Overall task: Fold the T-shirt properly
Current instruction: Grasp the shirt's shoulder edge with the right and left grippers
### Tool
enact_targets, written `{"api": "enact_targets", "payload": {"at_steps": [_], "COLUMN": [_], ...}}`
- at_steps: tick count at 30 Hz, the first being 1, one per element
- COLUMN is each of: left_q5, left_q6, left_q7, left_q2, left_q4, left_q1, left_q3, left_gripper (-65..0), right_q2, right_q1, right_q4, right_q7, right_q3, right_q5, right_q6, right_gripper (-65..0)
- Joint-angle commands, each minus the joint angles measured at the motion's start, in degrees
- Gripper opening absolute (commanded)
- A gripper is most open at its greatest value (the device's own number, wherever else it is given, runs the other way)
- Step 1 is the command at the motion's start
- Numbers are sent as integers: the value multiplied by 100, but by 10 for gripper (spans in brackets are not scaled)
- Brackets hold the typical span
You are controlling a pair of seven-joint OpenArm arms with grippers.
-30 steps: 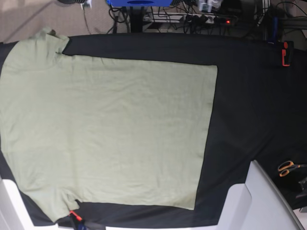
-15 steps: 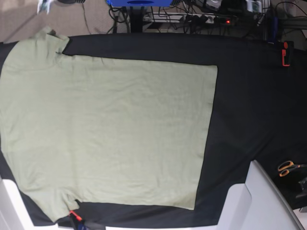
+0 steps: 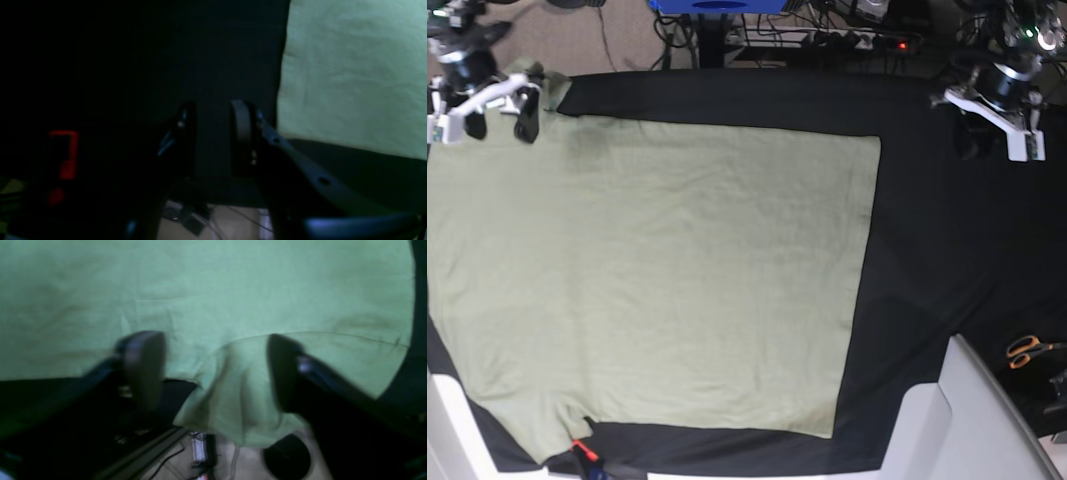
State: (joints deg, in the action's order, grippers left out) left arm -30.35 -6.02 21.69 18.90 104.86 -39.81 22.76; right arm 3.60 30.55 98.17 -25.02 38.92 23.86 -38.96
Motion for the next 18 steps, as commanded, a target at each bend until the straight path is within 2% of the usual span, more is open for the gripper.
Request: {"api": "enact_targets", "payload": {"at_steps": [1, 3, 6, 8, 13, 18], "left_q5": [-20, -20, -20, -20, -20, -20], "left_q6": [18, 18, -9, -176, -897, -906], "left_q7": [-81, -81, -81, -90, -73, -73], "left_q2": [49, 49, 58, 58, 58, 49], "left_q4": [68, 68, -29, -152, -442, -574], "left_q1": [21, 65, 144, 144, 285, 302], "left_q3": [40, 49, 49, 49, 58, 58], "left_gripper": [-476, -476, -476, -476, -476, -476], "right_q2": [-127, -241, -425, -593, -918, -1067], "right_q1": [-184, -580, -1125, -1353, -1652, -1687], "right_q4": [-125, -564, -1215, -1619, -2384, -2841], "right_q7": [-26, -448, -967, -1107, -1125, -1098], "right_q3": [306, 860, 1484, 1704, 1783, 1792], "right_q5": [318, 564, 634, 634, 652, 652], "right_q6": [-104, -104, -104, -104, -104, -104], "right_gripper": [-54, -38, -54, -75, -122, -122]}}
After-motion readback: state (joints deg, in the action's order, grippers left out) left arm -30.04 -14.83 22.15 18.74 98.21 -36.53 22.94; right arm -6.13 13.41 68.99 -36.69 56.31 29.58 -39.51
